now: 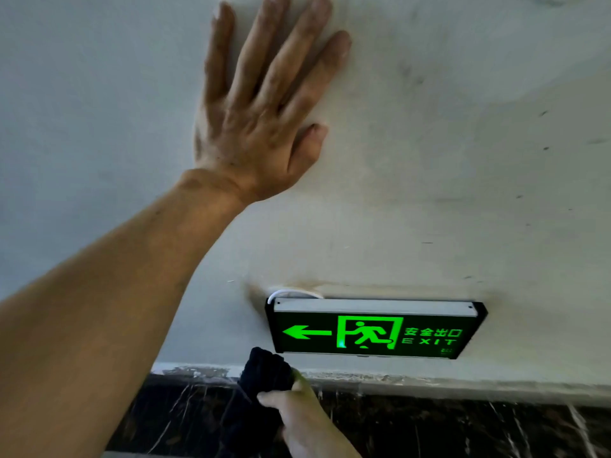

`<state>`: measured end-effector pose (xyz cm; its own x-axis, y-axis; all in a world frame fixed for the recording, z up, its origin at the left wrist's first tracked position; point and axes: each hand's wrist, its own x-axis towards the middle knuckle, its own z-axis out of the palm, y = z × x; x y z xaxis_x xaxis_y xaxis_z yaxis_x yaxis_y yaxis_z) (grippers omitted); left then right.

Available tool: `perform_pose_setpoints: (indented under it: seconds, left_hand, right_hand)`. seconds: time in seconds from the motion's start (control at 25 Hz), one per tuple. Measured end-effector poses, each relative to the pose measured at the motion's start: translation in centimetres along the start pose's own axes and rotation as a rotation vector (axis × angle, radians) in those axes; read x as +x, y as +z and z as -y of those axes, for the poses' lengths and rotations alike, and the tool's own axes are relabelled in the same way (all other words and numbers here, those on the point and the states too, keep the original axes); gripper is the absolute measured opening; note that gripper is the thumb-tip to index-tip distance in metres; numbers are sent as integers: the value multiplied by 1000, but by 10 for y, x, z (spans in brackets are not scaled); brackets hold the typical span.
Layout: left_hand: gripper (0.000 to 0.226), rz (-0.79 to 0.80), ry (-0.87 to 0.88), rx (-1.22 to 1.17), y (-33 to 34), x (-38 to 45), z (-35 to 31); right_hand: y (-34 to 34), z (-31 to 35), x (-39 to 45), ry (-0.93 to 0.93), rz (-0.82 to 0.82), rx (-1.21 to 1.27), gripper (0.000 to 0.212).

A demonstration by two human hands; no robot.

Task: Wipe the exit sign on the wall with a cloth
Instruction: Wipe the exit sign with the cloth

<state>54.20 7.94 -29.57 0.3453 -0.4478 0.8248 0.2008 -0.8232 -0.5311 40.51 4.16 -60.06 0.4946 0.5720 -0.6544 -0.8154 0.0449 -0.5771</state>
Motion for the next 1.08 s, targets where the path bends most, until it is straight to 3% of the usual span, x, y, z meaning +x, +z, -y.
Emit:
perform_pose_setpoints:
  seconds: [0.04, 0.08, 0.16, 0.36, 0.44, 0.6, 0.68, 0.84, 1.0, 1.08]
  left_hand:
    - [58, 15, 7, -5, -1, 0, 1]
    - [59, 38, 8, -10, -4, 0, 1]
    - [63, 112, -8, -44, -14, 1, 0]
    - [66, 143, -172, -367, -58, -19, -47]
    - [62, 212, -412, -622, -82, -57, -98]
    - [42, 575, -1299, -1291, -128, -125, -188]
    - [45, 654, -1560, -1519, -134, -143, -208]
    - [50, 764, -1740, -1894, -141, -152, -210]
    - [45, 792, -1887, -1908, -146, -154, -203]
    - [39, 733, -2024, -1893, -148, -156, -198]
  right_hand:
    - [-70, 40, -39, -33, 95, -77, 57]
    - [-98, 55, -66, -152, 38, -93, 55]
    - [-129, 86, -100, -272, -106, -182, 50]
    - [-167, 132, -160, -473, -133, -291, 26]
    - [-176, 147, -181, -533, -146, -390, 26]
    - [-178, 162, -206, -530, -100, -439, 27]
    - [-178, 163, -210, -516, -72, -419, 28]
    - [-173, 158, -210, -547, -108, -531, 25]
    - [-162, 163, -212, -686, -253, -844, 21]
    - [-151, 181, -217, -855, -328, -1003, 24]
